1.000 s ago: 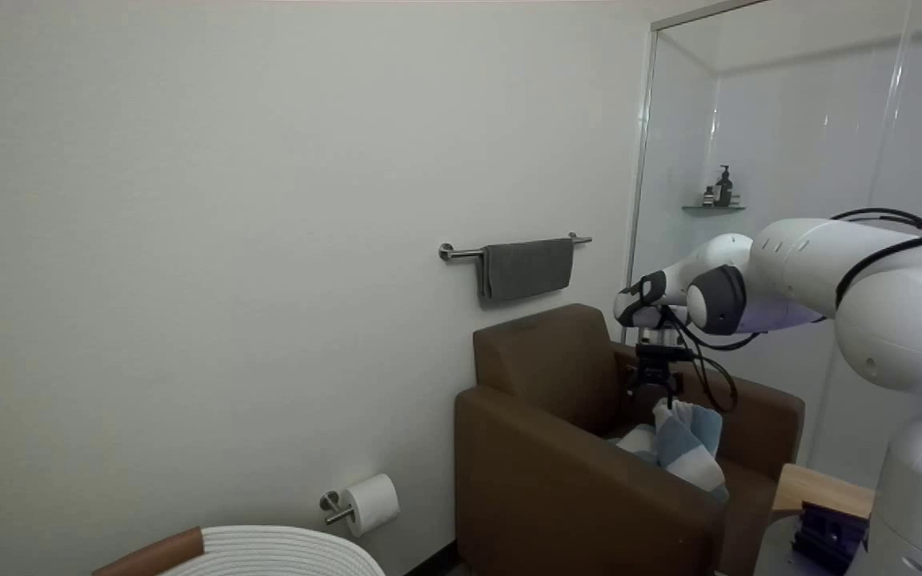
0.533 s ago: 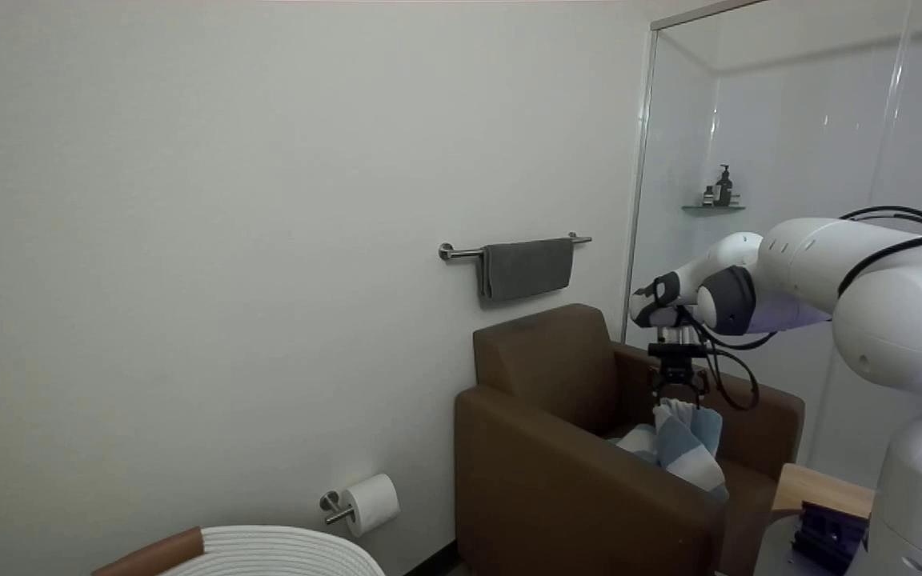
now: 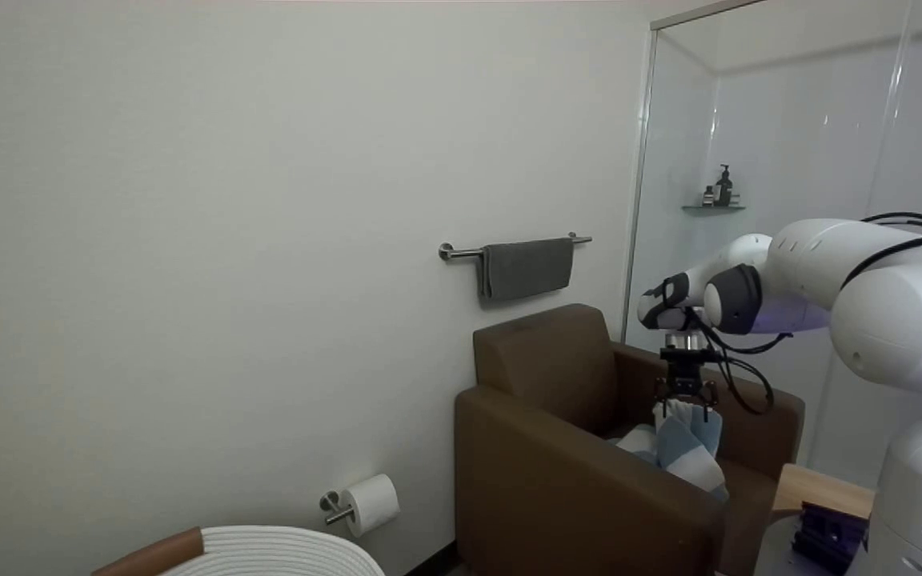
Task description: Pick the cloth on the couch and put it in the bag
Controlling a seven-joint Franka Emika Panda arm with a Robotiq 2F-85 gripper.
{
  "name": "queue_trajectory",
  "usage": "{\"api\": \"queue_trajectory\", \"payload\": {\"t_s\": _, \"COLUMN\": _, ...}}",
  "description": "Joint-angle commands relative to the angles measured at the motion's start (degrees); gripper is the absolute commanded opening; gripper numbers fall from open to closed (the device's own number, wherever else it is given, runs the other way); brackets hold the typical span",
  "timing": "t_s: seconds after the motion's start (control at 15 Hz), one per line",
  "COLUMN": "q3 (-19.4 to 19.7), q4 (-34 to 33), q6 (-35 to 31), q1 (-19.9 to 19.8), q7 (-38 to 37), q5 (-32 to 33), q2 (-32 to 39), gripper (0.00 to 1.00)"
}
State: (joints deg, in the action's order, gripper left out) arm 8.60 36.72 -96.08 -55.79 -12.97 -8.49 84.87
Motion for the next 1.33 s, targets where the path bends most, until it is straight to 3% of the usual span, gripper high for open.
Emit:
{"api": "queue_trajectory", "payload": {"t_s": 0.0, "q3": -1.52, "q4": 0.22, "q6": 2.31, "q1": -0.37, "q7": 3.92, "q5": 1.19, "q2": 0.13, "gripper": 1.0}}
{"api": "queue_trajectory", "payload": {"t_s": 0.07, "q3": -1.23, "q4": -0.06, "q6": 0.5, "q1": -0.19, "q7": 0.97, "q5": 0.68, "q2": 0.26, "gripper": 1.0}}
{"api": "queue_trajectory", "payload": {"t_s": 0.33, "q3": -1.43, "q4": -0.07, "q6": 1.29, "q1": -0.16, "q7": 2.0, "q5": 0.68, "q2": 0.31, "gripper": 1.0}}
{"api": "queue_trajectory", "payload": {"t_s": 0.87, "q3": -5.4, "q4": 9.94, "q6": -29.28, "q1": -0.54, "q7": 4.49, "q5": -1.93, "q2": 0.66, "gripper": 1.0}}
{"api": "queue_trajectory", "payload": {"t_s": 1.2, "q3": -4.44, "q4": 13.49, "q6": -37.21, "q1": 0.33, "q7": 2.93, "q5": -1.87, "q2": 1.04, "gripper": 1.0}}
{"api": "queue_trajectory", "payload": {"t_s": 1.27, "q3": -4.24, "q4": 13.82, "q6": -37.98, "q1": 0.4, "q7": 2.84, "q5": -1.79, "q2": 1.06, "gripper": 0.75}}
